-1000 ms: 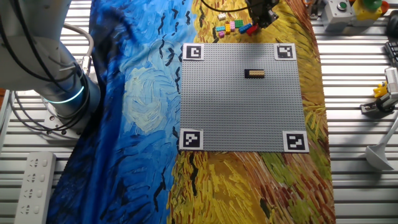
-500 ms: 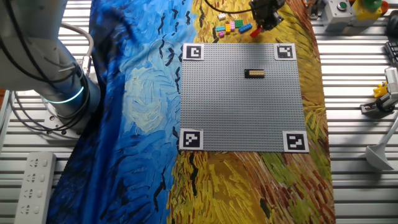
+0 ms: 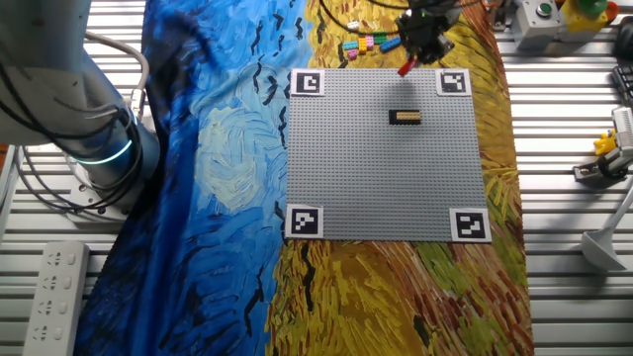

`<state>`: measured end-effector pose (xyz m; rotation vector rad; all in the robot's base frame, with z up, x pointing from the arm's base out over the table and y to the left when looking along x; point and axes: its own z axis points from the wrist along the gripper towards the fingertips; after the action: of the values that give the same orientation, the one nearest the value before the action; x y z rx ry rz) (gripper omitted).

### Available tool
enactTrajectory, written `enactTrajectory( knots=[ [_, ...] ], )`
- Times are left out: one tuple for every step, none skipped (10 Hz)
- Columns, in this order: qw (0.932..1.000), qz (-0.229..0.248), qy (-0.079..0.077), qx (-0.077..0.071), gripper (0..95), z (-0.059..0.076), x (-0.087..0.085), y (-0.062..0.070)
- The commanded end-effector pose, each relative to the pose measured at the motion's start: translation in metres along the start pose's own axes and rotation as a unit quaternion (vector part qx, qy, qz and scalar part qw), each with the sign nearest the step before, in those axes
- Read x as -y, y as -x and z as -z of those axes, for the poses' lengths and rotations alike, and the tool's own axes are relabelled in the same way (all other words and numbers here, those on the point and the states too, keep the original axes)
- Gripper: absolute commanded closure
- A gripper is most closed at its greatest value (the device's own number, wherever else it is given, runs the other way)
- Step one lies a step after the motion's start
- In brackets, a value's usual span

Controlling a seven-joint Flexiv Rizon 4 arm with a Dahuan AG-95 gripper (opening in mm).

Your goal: Stack small Lego blocks one on top of the other

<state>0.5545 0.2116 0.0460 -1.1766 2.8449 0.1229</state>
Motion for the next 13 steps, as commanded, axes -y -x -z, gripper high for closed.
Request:
enactTrajectory(
  knots=[
    [0.9999,-0.017,0.002,-0.001,95.0,-0.001,0.000,0.001],
    [0.9994,-0.034,0.001,0.000,95.0,-0.001,0.000,0.001],
    [0.9985,-0.054,-0.002,-0.001,95.0,-0.001,0.000,0.001],
    [0.9956,-0.092,-0.016,-0.011,95.0,-0.001,0.000,0.001],
    [0.9930,-0.113,-0.030,-0.020,95.0,-0.001,0.000,0.001],
    [0.9916,-0.123,-0.033,-0.022,95.0,-0.001,0.000,0.001],
    [0.9906,-0.131,-0.032,-0.022,95.0,0.000,0.004,-0.002],
    [0.9914,-0.126,-0.030,-0.021,95.0,0.002,0.014,-0.010],
    [0.9926,-0.116,-0.028,-0.021,95.0,0.007,0.030,-0.026],
    [0.9936,-0.106,-0.029,-0.024,95.0,0.011,0.042,-0.043],
    [0.9947,-0.096,-0.027,-0.022,95.0,0.011,0.042,-0.043],
    [0.9948,-0.096,-0.027,-0.022,95.0,0.011,0.042,-0.043],
    [0.9940,-0.103,-0.027,-0.025,95.0,0.011,0.042,-0.043]
  ],
)
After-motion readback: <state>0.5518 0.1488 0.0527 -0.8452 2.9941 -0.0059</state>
